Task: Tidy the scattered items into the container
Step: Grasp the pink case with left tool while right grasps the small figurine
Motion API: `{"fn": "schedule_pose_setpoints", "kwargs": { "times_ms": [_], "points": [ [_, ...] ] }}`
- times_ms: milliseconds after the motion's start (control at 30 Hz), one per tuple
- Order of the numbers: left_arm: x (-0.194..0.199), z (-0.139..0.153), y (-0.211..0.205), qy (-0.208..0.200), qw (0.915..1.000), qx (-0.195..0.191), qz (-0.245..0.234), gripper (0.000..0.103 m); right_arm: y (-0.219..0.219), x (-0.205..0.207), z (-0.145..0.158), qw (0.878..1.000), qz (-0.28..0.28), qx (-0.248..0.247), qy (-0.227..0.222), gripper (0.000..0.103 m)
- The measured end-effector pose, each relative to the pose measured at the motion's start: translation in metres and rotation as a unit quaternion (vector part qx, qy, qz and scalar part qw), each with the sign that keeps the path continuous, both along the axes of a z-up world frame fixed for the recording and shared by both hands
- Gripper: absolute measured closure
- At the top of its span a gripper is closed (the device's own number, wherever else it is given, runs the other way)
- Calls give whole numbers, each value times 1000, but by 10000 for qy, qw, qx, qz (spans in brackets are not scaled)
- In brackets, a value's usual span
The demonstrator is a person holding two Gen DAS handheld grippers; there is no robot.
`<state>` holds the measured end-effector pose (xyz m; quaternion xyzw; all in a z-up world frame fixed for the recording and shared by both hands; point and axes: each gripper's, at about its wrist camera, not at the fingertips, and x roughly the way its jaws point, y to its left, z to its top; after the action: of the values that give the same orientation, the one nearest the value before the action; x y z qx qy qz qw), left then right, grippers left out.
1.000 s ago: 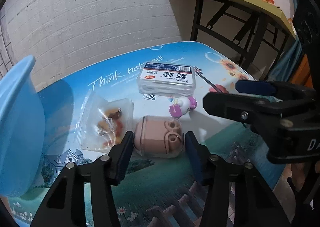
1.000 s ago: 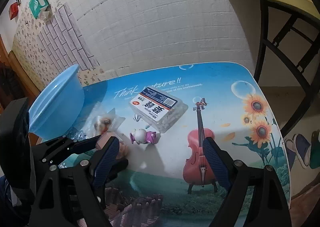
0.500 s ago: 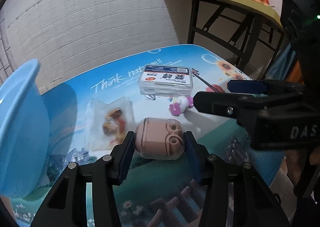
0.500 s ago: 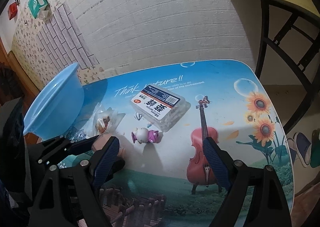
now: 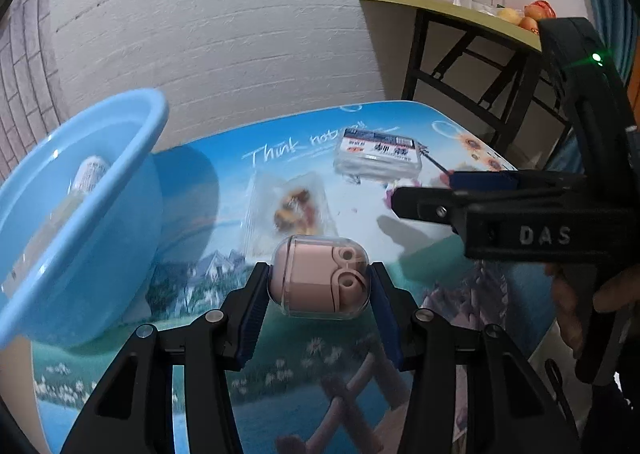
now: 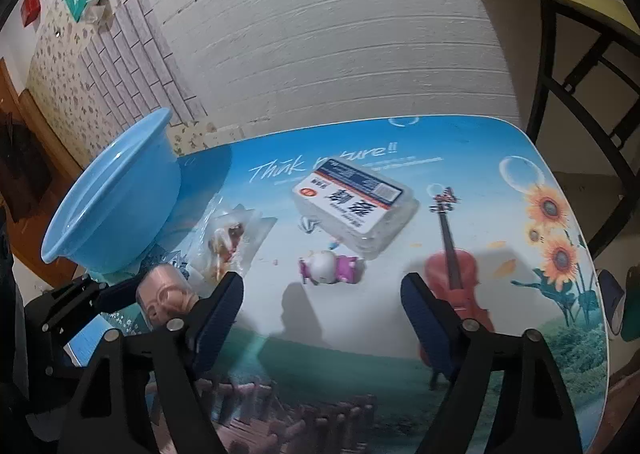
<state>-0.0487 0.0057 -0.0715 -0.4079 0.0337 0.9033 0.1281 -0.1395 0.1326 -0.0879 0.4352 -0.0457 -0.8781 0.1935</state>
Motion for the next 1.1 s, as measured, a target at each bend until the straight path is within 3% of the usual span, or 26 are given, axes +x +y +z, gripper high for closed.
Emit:
{"fn": "schedule_pose_setpoints", "kwargs": {
  "times_ms": [233, 400, 700, 967, 1100],
  "points": [
    [6, -4, -12, -66, 9998, 153, 98, 56, -15, -7, -6, 9994, -118, 300, -92, 24],
    [7, -4, -22, -76, 9996, 233, 163, 56, -20, -12, -13, 9985, -282, 419, -207, 38],
    [7, -6, -36, -96, 9985, 431, 317, 56, -23, -8, -14, 9976, -335, 601, -48, 54],
    [9, -7, -42, -89, 9979, 538, 343, 56, -23, -6, -17, 9966, -262, 768, 159, 57],
    [9, -8, -44, -111, 9978, 546, 361, 56, -24, -4, -17, 9956, -208, 878, 240, 67]
  ]
}}
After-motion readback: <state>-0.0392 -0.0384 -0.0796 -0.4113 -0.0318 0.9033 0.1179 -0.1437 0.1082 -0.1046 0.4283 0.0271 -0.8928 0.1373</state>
